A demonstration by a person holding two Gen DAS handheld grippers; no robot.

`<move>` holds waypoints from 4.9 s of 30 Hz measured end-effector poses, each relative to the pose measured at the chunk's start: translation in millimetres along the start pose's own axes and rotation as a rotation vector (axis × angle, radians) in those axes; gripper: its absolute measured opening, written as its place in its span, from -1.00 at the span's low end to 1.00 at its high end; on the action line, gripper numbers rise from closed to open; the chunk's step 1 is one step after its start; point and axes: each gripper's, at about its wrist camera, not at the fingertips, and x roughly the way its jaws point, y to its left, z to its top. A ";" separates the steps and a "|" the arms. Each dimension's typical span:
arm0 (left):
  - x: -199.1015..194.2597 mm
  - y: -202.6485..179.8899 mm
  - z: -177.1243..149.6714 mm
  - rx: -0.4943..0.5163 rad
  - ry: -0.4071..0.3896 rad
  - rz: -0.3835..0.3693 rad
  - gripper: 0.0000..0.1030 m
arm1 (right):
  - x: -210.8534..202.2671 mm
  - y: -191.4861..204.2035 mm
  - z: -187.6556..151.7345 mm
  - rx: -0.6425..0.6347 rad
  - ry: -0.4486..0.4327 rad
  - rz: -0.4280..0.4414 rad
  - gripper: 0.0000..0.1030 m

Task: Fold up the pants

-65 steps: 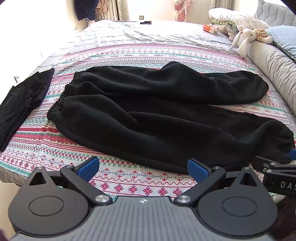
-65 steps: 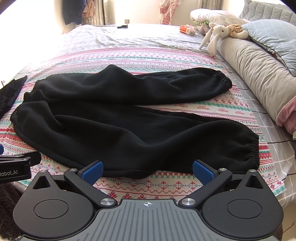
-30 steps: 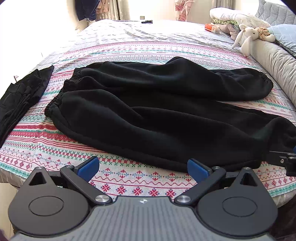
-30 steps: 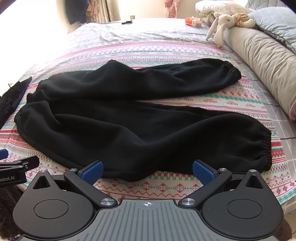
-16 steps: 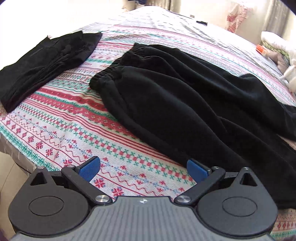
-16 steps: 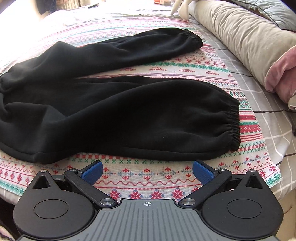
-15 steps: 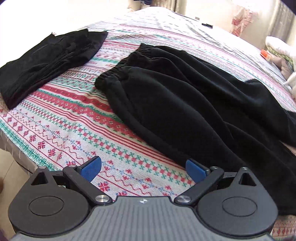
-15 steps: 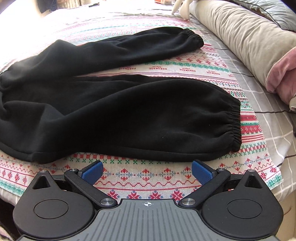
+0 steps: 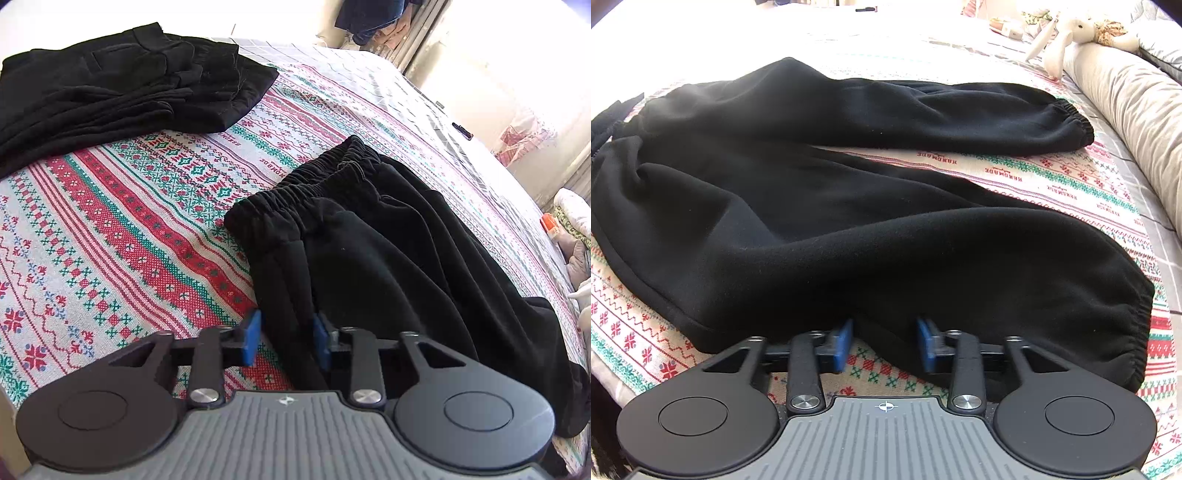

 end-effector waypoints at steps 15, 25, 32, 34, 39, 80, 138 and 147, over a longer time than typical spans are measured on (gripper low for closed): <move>-69.1 17.2 -10.2 0.078 -0.118 0.156 -0.31 | -50.5 4.8 -19.2 -0.168 0.164 0.027 -0.88; -73.4 0.8 -29.4 0.253 -0.055 0.270 0.26 | -52.9 -0.9 -20.5 -0.115 0.190 0.040 0.06; -105.9 -68.5 -69.5 0.381 -0.061 0.047 0.88 | -64.3 -71.5 13.7 0.058 0.013 -0.150 0.41; -105.8 -92.8 -88.7 0.416 -0.029 -0.033 0.96 | -54.4 -98.2 17.2 0.107 -0.002 -0.207 0.41; -97.9 -146.3 -137.4 0.536 0.038 -0.153 1.00 | -16.8 -158.4 17.2 0.231 0.028 -0.258 0.40; -70.3 -213.8 -237.7 0.840 0.171 -0.275 1.00 | -20.5 -159.4 -36.4 0.345 0.182 -0.350 -0.43; 82.6 -106.6 122.3 0.293 -0.043 -0.047 1.00 | 76.4 203.1 278.1 -0.407 -0.254 0.187 0.91; 125.3 -78.8 135.2 0.262 0.025 -0.117 1.00 | 126.5 133.5 316.1 -0.172 -0.130 0.170 0.87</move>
